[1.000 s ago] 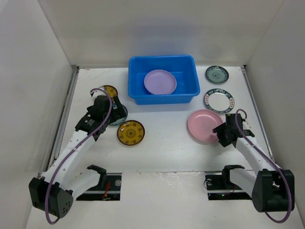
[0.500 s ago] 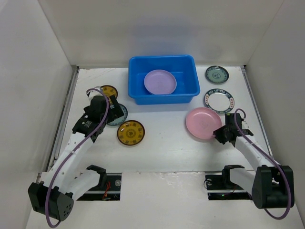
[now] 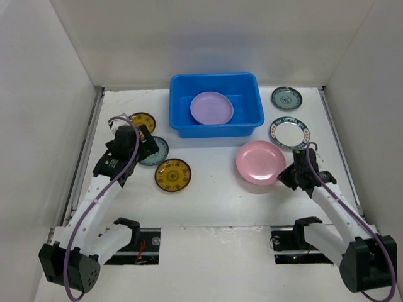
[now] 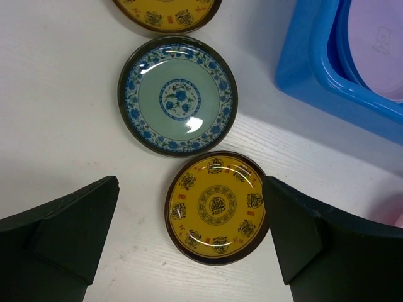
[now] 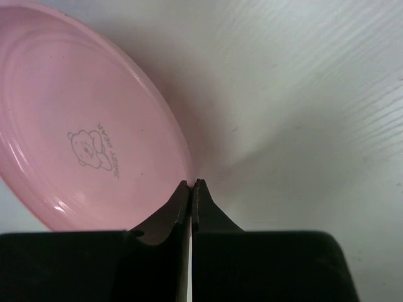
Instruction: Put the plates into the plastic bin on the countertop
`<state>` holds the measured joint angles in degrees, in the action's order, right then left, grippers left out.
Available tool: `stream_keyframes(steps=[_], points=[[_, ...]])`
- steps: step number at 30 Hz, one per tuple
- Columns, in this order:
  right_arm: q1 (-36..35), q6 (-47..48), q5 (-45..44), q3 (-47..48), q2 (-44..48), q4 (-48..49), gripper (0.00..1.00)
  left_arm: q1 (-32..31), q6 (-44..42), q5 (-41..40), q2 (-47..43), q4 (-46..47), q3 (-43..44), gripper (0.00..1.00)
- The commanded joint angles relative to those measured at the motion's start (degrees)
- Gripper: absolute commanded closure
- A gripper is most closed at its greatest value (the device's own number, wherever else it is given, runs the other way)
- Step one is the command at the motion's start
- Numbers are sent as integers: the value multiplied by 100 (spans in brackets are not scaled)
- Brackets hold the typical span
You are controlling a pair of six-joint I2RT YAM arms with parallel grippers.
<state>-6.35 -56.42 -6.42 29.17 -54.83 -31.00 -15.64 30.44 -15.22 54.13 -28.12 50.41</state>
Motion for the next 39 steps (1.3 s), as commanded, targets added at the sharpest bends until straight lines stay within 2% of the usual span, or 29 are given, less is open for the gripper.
stream_keyframes(steps=[1,6,9,12,17,20,28,31,39], points=[[-484,438,-18,782,534,-580,100,170,-108,-42,-78,8,241,0],[-1362,1369,324,1993,351,-1573,100,364,-134,-42,-34,70,311,0],[-1847,1669,570,2776,61,-1725,100,399,-108,-77,-69,131,311,0],[-2032,1871,615,3724,-465,-1681,100,443,-90,-86,-95,114,311,0],[-1788,2267,615,5342,-1853,-1119,99,400,-117,-77,-350,44,171,0],[-1462,2399,764,6457,-3047,-890,99,364,-64,-42,-613,-123,-22,0],[-1162,2549,940,9464,-6115,-1302,98,303,173,230,-1448,-764,-646,0],[-1162,2514,958,9967,-6741,-1286,98,338,270,344,-1677,-984,-805,0],[-1136,2443,888,10565,-7796,-1136,98,259,525,739,-2020,-1380,-1068,0]])
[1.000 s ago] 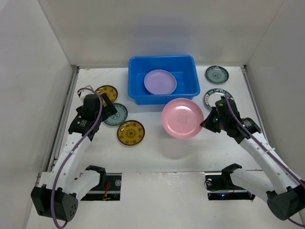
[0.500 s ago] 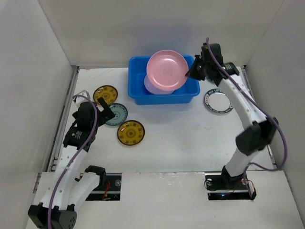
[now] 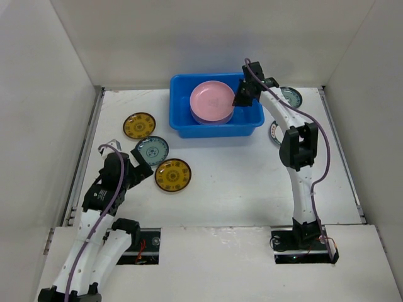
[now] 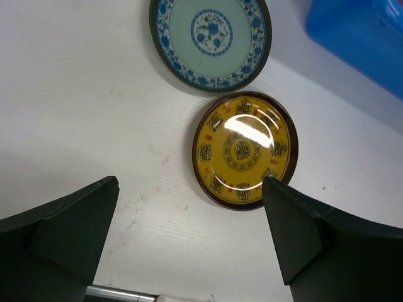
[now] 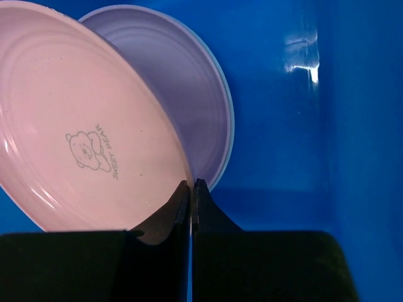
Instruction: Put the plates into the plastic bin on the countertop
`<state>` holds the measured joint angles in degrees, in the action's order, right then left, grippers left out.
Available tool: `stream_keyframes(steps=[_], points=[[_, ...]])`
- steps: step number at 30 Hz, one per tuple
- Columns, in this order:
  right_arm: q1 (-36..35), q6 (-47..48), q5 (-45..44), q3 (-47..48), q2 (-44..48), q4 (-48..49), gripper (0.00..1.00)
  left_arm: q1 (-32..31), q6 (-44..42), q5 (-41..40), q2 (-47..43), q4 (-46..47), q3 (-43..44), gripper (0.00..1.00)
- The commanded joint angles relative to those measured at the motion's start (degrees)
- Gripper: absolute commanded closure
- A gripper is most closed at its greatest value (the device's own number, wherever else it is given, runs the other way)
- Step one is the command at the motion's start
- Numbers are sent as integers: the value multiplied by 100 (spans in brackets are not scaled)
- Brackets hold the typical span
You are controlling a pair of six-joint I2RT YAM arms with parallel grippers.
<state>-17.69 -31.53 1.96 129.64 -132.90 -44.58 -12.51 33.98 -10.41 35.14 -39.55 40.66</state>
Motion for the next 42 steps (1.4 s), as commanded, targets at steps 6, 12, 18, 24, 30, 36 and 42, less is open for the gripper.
stream_keyframes(steps=[6,12,18,24,30,36,42], points=[[69,-169,-28,703,-368,353,90,-203,443,426,-130,-396,-32,0],[104,-187,-73,676,-412,406,60,-229,864,742,-86,-211,-260,0],[78,-91,-29,-42,596,853,44,-317,1497,1041,-103,122,-559,1],[-63,76,85,-1562,2476,1557,35,-695,1831,954,238,597,-919,6],[-195,287,138,-3311,4086,1777,31,-1038,2314,910,520,1396,-1473,12],[-230,314,191,-4902,5325,2119,31,-1310,2789,532,415,1766,-1843,29],[-204,147,244,-6028,6231,2392,32,-1433,2992,268,538,2117,-2106,40]])
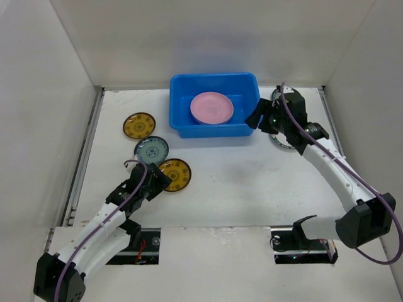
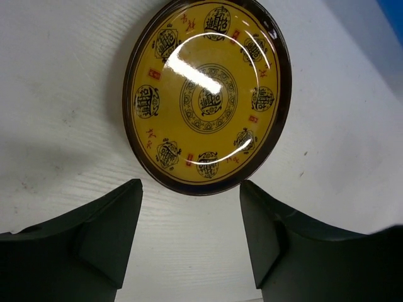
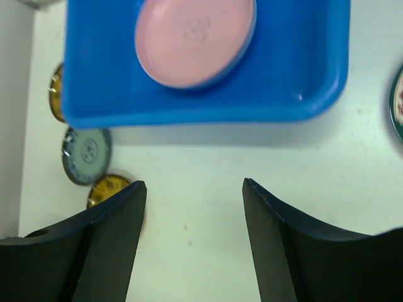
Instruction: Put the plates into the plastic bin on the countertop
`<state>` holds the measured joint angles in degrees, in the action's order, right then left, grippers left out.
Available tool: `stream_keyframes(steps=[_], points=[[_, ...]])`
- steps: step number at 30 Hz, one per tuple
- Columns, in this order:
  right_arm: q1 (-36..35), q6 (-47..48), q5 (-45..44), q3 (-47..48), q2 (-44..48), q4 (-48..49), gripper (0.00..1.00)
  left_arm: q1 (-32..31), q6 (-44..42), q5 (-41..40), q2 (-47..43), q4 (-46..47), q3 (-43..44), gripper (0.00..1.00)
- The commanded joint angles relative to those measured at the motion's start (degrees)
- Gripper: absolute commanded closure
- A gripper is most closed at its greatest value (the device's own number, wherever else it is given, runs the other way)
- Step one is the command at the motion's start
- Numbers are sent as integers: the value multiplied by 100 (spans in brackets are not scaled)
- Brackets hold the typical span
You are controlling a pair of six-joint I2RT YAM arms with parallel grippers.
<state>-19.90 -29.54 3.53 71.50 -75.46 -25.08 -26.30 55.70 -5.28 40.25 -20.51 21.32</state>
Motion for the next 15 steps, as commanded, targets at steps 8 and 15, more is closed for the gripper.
stream_keyframes(steps=[8,15], points=[[8,-113,218,-892,1358,302,32,-186,1232,-359,194,285,-392,44],[52,-210,289,-1296,1762,241,32,-248,1487,-658,141,267,-603,45]])
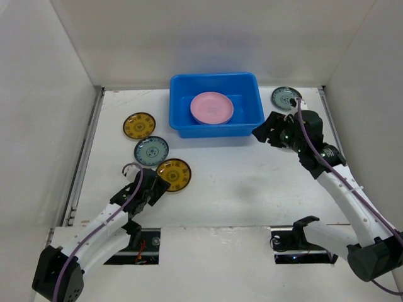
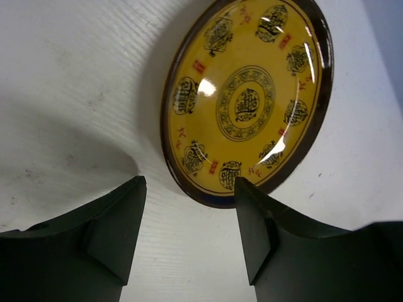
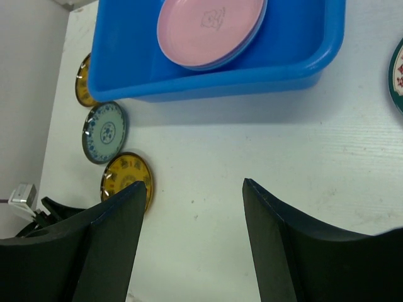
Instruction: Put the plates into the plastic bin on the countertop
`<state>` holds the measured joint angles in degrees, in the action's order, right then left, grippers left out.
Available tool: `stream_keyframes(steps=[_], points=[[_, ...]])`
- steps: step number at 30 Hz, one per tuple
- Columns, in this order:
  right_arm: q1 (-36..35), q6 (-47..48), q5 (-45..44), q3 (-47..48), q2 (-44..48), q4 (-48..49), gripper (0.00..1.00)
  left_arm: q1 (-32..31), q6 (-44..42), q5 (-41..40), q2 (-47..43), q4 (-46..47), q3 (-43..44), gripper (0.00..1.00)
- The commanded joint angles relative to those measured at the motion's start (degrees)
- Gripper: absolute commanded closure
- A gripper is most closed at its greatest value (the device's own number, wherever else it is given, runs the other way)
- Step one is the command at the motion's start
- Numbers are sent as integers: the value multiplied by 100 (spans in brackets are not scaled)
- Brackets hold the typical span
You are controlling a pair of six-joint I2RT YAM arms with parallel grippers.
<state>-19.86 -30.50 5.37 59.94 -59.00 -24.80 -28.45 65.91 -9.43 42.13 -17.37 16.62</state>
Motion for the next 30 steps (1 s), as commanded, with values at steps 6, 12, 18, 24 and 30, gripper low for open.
stream_keyframes(steps=[6,12,18,24,30], points=[[22,-351,114,-422,293,309,32,2,502,-472,208,101,-229,47],[-14,-456,114,-571,416,353,33,142,519,-551,453,391,-291,55],[-66,-606,210,-765,574,414,33,160,484,-525,989,716,-230,73],[-84,-676,272,-940,732,441,33,99,432,-525,1491,945,7,95],[4,-650,412,-1072,943,414,33,-314,274,-577,1456,639,665,100]])
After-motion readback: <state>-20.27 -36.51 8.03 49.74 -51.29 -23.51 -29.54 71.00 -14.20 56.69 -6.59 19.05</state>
